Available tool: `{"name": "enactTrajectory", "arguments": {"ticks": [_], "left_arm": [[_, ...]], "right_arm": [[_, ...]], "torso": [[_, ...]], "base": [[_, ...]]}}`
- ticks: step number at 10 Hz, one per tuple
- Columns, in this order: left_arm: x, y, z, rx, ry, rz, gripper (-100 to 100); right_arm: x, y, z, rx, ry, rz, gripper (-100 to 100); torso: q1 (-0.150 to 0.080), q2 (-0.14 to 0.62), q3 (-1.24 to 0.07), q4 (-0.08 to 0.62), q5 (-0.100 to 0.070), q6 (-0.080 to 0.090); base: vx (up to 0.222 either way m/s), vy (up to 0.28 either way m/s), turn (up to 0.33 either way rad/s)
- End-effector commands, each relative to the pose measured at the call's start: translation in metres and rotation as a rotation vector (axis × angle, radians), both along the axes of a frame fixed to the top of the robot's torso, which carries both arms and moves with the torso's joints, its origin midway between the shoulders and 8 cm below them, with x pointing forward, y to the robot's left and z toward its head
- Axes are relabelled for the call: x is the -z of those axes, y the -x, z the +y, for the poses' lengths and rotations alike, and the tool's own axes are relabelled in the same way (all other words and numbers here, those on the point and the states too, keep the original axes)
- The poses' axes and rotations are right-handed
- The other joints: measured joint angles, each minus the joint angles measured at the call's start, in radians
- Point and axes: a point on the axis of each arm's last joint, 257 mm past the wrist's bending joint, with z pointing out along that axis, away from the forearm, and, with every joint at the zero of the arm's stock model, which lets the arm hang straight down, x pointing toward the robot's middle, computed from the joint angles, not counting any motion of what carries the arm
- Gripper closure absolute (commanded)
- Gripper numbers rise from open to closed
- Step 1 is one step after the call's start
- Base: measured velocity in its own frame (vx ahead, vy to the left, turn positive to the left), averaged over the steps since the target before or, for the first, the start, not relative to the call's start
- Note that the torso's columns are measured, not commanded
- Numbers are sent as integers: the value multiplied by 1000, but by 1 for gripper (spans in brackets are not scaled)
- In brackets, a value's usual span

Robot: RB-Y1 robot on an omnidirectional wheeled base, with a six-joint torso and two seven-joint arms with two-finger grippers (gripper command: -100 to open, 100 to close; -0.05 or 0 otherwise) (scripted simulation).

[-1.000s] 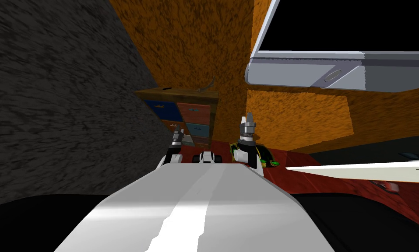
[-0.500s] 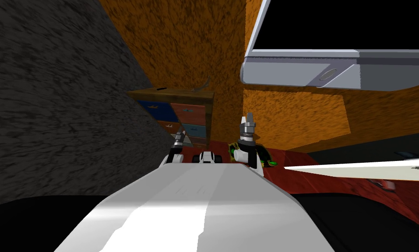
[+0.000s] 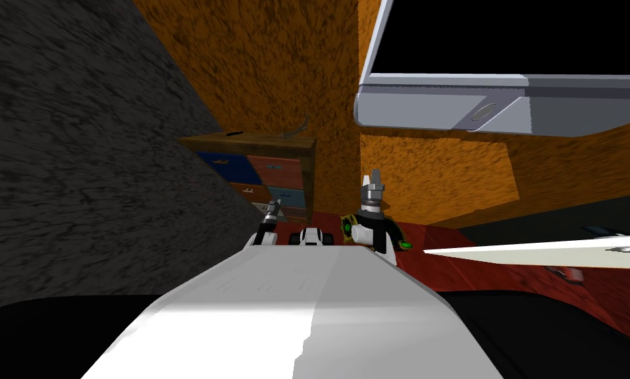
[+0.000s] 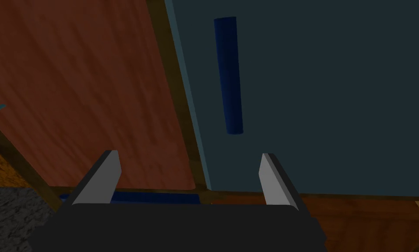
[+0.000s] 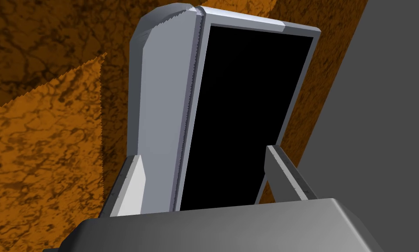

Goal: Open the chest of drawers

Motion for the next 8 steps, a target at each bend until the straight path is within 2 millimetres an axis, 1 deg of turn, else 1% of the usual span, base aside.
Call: {"name": "enactTrajectory", "arguments": {"ticks": [1, 4, 5, 7, 8], "left_arm": [[17, -2, -4, 0, 10, 29, -100], [34, -5, -12, -6, 40, 55, -100], [42, -6, -21, -13, 72, 65, -100], [45, -8, -29, -21, 106, 68, -100], [43, -7, -25, -18, 95, 68, -100]], "right_arm": [[0, 0, 0, 0, 0, 0, 0], [0, 0, 0, 0, 0, 0, 0], [0, 0, 0, 0, 0, 0, 0], [0, 0, 0, 0, 0, 0, 0], [0, 0, 0, 0, 0, 0, 0]], "torso": [[0, 0, 0, 0, 0, 0], [0, 0, 0, 0, 0, 0], [-1, 0, 0, 0, 0, 0], [-1, 0, 0, 0, 0, 0], [0, 0, 0, 0, 0, 0]], "base": [[28, -66, -18], [18, -58, -16], [16, -61, -23], [10, -52, -9], [5, -19, 0]]}}
